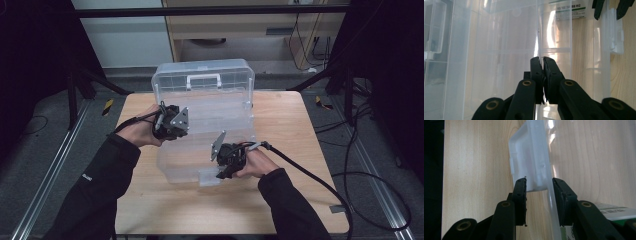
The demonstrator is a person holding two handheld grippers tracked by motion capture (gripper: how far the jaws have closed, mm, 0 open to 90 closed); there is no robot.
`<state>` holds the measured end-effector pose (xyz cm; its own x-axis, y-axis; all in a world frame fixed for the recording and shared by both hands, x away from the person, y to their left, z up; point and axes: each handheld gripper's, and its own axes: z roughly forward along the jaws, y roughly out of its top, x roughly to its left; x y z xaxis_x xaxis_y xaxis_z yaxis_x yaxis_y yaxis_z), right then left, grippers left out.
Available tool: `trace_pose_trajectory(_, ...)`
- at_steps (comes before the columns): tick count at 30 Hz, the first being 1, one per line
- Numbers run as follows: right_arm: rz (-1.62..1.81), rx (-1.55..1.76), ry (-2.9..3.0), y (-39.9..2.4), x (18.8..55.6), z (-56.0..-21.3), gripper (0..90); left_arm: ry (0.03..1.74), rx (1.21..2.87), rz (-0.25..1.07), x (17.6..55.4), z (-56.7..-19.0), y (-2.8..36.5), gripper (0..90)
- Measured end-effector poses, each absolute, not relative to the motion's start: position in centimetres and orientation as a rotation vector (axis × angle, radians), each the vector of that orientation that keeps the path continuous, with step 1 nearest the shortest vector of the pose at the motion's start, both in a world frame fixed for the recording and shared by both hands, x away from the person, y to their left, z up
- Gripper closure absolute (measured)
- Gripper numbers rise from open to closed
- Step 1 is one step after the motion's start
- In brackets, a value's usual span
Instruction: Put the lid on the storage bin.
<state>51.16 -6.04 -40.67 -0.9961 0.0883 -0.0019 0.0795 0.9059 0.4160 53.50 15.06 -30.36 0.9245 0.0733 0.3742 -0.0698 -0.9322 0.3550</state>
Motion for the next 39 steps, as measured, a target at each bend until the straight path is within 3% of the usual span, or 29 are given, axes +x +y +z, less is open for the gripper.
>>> trace_pose_trajectory(22,0.707,0.146,2.984,-6.3,50.6,-40.6,64.7,0.016,2.733,0.540,52.3,-30.9,15.0,85.4)
trace_pose_trajectory(29,0.833,0.194,2.913,-8.3,50.2,-39.2,64.5,0.012,2.728,0.534,52.3,-31.0,15.0,85.2)
trace_pose_trajectory(39,1.036,0.373,2.760,-12.4,49.4,-36.8,76.8,0.014,2.721,0.520,52.2,-31.1,15.1,84.9)
